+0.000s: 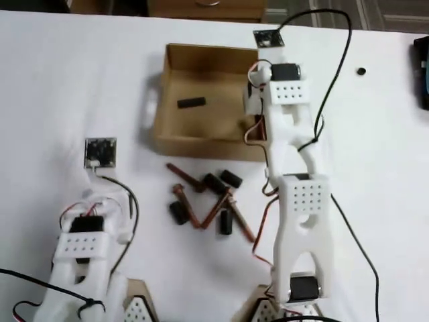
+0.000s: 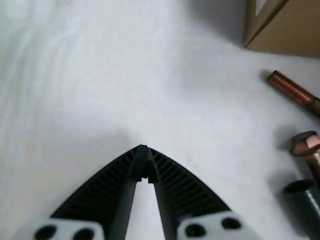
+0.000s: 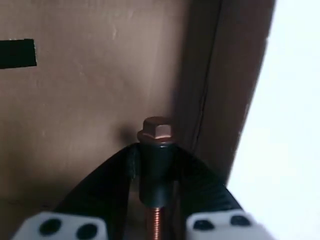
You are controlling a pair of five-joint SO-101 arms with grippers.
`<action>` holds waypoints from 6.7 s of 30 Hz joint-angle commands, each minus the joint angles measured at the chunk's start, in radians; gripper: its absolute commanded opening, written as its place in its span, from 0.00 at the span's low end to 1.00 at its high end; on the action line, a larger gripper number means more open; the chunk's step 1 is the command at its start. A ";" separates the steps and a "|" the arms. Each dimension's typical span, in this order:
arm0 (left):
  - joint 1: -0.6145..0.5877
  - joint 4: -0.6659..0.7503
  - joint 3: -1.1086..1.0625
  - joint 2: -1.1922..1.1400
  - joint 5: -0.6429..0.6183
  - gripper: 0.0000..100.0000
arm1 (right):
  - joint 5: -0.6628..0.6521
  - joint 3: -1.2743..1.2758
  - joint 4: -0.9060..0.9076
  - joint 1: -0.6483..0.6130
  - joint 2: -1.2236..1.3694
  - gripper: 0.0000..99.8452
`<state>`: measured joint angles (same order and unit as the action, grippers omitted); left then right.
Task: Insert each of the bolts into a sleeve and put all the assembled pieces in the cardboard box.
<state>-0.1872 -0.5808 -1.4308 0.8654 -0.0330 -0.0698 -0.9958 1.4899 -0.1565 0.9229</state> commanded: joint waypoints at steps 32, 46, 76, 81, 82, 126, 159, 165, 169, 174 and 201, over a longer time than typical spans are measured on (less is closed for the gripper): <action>-0.006 0.021 0.001 0.009 0.002 0.02 | -0.008 -0.347 0.280 -0.117 -0.354 0.16; -0.006 0.021 0.001 0.009 0.000 0.02 | -0.350 0.853 0.278 -0.111 -1.109 0.15; -0.008 0.020 0.001 0.009 0.000 0.02 | -0.655 1.576 -0.237 -0.234 -1.279 0.15; -0.008 0.020 0.001 0.009 0.000 0.02 | -0.710 1.560 -0.315 -0.252 -1.139 0.15; -0.008 0.020 0.001 0.009 0.000 0.02 | -0.710 1.548 -0.321 -0.257 -1.115 0.15; -0.014 -0.176 0.096 0.009 0.000 0.02 | -0.611 1.235 -0.278 -0.285 -0.656 0.02; 0.269 -0.804 1.274 -0.414 1.428 0.02 | -0.325 1.309 -0.053 0.562 -1.600 0.02; 0.341 -1.114 1.707 -0.784 1.640 0.02 | -0.350 1.382 -0.018 0.825 -1.600 0.02; 0.361 -1.200 1.882 -0.980 1.734 0.02 | -0.416 1.386 0.061 0.949 -1.600 0.02; 0.371 -1.198 1.905 -1.119 1.815 0.02 | -0.496 1.386 0.082 1.122 -1.600 0.02; 0.479 -1.089 1.656 -1.338 1.837 0.12 | -0.537 1.386 0.124 1.191 -1.600 0.02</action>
<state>0.2762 -1.7223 0.2539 -0.4787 1.3709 -0.6038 0.3959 1.6157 1.0510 -0.6421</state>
